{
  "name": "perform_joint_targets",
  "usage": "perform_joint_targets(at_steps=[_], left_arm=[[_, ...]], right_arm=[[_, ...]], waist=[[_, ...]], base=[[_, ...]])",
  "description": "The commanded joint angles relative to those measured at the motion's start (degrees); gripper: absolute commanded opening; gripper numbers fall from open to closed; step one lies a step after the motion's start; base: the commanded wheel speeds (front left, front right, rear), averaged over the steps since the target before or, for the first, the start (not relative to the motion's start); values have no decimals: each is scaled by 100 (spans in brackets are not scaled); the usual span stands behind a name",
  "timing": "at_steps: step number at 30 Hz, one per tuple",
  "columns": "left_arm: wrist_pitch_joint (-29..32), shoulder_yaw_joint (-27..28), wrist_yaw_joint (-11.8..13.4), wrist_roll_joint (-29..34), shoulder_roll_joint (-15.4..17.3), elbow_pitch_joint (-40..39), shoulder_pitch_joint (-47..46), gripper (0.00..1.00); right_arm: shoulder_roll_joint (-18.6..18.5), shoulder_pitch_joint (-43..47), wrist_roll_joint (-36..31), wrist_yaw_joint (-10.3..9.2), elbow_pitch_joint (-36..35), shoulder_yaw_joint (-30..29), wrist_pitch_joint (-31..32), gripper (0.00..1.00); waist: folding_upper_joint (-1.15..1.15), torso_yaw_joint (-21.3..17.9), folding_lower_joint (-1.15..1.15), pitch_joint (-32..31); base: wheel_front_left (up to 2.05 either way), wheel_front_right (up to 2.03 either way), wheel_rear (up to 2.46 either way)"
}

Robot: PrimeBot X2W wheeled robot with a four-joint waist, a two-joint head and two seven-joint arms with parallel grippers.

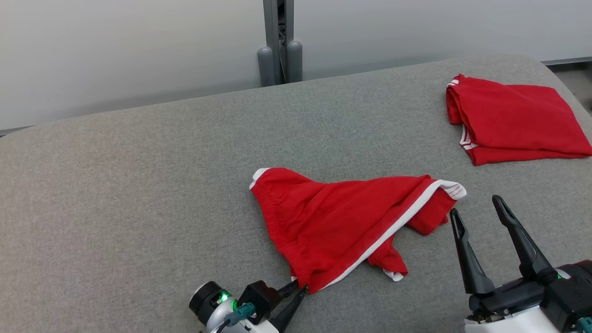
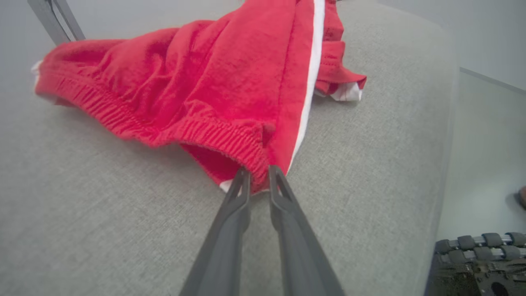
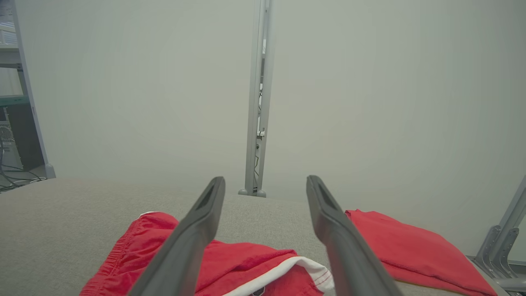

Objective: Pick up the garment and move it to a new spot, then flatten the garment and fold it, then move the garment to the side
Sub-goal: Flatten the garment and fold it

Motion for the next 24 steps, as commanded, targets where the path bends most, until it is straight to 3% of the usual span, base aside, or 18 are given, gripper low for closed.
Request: perform_joint_targets(at_steps=[1,2,10,15,18,24], left_arm=[[-22,-47,-4,-74,45,-39,-101,17],[-21,-179,-4,-177,88,-70,-135,0],[-21,-769,-5,-646,458,-612,-257,0],[-22,-902,-5,-997,635,-1515,-48,0],[85,-868,-5,-1773,686,-2079,136,0],[456,-124,74,-3337,610,-2571,273,0]], right_arm=[[-35,-66,26,-2,-20,-26,-28,100],[-34,-74,27,-2,-14,-31,-28,100],[-8,-85,4,-2,-6,-47,-28,100],[8,0,-9,-2,13,-121,-28,100],[32,42,-12,-2,33,-125,-28,100],[71,17,-10,-2,94,5,-28,100]], waist=[[0,-7,0,6],[0,-11,0,10],[0,13,0,-30],[0,79,0,-115],[0,107,0,-165],[0,79,0,-245]], base=[[0,0,0],[0,0,0],[0,0,0],[0,0,0],[0,0,0],[0,0,0]])
